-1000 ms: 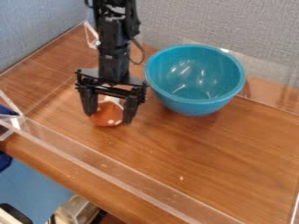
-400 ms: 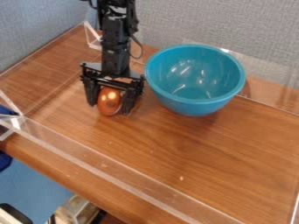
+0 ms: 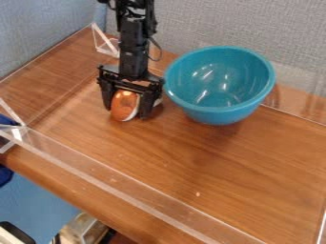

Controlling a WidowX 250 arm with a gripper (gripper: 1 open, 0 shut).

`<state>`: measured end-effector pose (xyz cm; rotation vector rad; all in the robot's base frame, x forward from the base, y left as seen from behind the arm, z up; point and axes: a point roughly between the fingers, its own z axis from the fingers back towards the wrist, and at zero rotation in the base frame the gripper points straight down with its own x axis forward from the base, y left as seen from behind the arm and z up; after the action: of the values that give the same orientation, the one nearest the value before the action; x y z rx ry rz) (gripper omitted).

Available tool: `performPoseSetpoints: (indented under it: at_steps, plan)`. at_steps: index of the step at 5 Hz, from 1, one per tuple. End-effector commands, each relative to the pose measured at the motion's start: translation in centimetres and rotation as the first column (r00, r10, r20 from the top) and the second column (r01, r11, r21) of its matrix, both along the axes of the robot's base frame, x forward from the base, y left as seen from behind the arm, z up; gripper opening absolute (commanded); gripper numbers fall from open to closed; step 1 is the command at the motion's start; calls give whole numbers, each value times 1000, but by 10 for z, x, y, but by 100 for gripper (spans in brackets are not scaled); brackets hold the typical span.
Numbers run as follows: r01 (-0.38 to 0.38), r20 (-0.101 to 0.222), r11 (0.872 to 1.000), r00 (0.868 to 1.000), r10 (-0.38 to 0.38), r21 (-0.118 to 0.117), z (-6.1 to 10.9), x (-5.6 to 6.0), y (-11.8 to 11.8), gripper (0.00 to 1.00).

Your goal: Put the mushroom in the blue bowl

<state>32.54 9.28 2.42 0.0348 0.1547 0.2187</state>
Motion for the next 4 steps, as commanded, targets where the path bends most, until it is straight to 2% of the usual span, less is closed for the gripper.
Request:
performPoseSetpoints:
  at_steps: [1, 3, 4]
  plan:
    - [-4, 35, 1000, 999, 4, 14, 8, 9, 5, 0]
    - [3, 26, 1000, 1000, -3, 16, 5, 9, 6, 0]
    - [-14, 19, 1000, 1000, 14, 18, 8, 13, 14, 0]
